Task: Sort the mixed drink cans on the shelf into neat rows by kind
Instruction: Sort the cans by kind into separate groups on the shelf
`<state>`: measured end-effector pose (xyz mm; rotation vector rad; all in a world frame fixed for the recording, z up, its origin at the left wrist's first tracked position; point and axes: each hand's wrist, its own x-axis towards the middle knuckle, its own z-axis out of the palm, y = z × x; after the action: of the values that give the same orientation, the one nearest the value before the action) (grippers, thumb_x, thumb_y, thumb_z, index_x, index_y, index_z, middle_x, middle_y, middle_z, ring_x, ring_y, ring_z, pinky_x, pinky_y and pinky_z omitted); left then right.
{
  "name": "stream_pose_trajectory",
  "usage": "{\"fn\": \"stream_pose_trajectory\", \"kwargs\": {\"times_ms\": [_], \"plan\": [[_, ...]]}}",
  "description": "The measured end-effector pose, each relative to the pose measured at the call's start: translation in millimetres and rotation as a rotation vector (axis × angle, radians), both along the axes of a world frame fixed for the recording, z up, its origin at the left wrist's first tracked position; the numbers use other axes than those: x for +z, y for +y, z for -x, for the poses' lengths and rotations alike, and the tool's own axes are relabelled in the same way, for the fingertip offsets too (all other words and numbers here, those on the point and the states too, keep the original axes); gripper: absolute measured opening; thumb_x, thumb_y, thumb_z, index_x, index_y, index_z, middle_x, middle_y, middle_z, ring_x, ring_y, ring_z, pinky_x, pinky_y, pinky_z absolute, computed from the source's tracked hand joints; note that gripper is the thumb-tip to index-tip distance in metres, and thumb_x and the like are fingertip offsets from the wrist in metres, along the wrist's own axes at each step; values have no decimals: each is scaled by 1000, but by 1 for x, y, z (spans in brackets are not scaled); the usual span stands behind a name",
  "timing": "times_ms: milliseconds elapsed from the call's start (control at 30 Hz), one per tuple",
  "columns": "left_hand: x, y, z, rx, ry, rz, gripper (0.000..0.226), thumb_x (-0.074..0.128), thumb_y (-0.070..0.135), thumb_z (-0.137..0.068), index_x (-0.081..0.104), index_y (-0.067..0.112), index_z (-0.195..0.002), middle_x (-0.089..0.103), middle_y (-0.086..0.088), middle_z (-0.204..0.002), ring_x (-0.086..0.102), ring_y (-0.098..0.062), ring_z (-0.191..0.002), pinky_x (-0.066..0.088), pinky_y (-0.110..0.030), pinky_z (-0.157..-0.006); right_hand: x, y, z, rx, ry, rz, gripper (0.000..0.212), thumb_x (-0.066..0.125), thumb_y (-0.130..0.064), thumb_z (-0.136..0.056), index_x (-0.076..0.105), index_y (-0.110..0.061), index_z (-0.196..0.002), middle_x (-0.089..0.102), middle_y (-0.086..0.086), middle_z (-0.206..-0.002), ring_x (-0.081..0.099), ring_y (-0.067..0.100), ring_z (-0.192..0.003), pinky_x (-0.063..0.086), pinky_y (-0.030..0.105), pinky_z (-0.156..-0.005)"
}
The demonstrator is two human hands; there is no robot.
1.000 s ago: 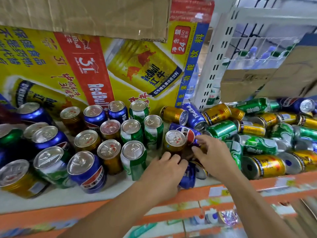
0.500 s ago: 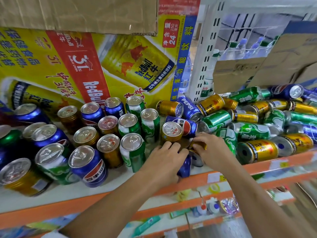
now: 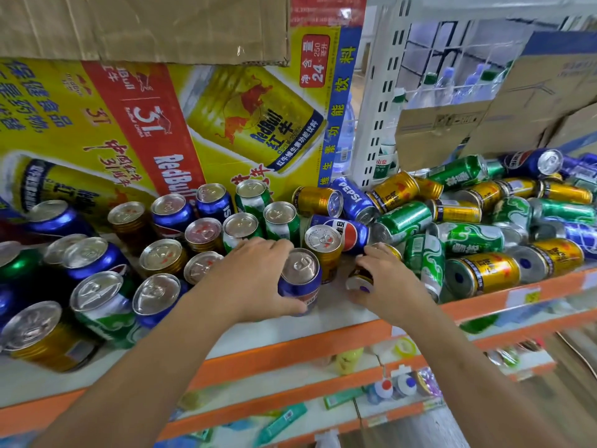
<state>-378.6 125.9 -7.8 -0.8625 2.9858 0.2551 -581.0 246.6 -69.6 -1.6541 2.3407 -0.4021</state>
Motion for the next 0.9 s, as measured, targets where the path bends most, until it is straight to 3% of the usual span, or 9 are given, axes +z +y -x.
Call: {"fn": "stream_pose_trajectory", "kwargs": {"times_ms": [67,200,367,500,600,667,733,800,900], "plan": [[-4,1,3,51,-2,-6,78,59,77,-68,40,25,-123,54,4,-110,47,-18,-101,33,-33,-82,-5,-1,-4,10,104,18,38,67,-30,-83,64,-5,-112,53,8,-117,39,29,-129,23,31,-113],[-12,1,7,121,53,120,74,44,82,-75,39,26,-124,60,3,-109,52,-20,-104,33,-36,-83,-13,-2,-9,16,222,14,21,50,-20,-88,66,-11,-100,54,8,-117,40,34,-127,42,42,-105],[-18,0,4,107,130,99,69,47,80,-75,38,32,-124,60,8,-110,52,-16,-105,29,-33,-80,-26,-6,-19,-26,228,-72,32,46,-13,-92,58,-26,-119,47,-5,-125,21,37,-142,45,46,-103],[-16,-1,4,115,136,67,70,48,79,-75,38,32,-127,59,7,-113,51,-15,-107,27,-31,-77,-27,-5,-17,17,234,28,27,38,-12,-84,57,-27,-96,56,-8,-107,46,34,-124,34,42,-109],[-16,-1,5,126,130,74,71,48,79,-75,38,32,-128,59,5,-114,50,-16,-108,27,-32,-77,-5,-2,-16,-53,16,269,34,37,-3,-81,66,-17,-88,65,-2,-92,63,23,-89,41,35,-94],[-15,0,5,126,124,73,71,47,78,-76,37,32,-129,59,6,-116,50,-16,-109,29,-32,-79,18,0,-19,-266,-322,328,32,40,-4,-98,70,-15,-100,64,-3,-92,60,15,-73,53,28,-66],[-16,1,5,130,125,76,71,46,79,-76,37,32,-129,59,7,-117,50,-16,-111,31,-33,-83,32,4,-23,-407,-658,295,32,40,-11,-102,70,-22,-100,59,-3,-88,58,18,-69,57,32,-51],[-16,2,5,138,126,88,71,46,79,-76,37,33,-129,59,7,-117,49,-16,-112,33,-34,-87,41,6,-28,-404,-758,216,32,40,-14,-103,69,-26,-96,59,3,-90,57,22,-70,57,37,-47],[-17,4,4,145,130,99,70,47,78,-76,38,33,-129,59,6,-117,48,-17,-113,33,-34,-89,42,3,-33,-338,-718,122,28,41,-18,-103,68,-23,-106,59,1,-93,59,20,-68,56,36,-47]]}}
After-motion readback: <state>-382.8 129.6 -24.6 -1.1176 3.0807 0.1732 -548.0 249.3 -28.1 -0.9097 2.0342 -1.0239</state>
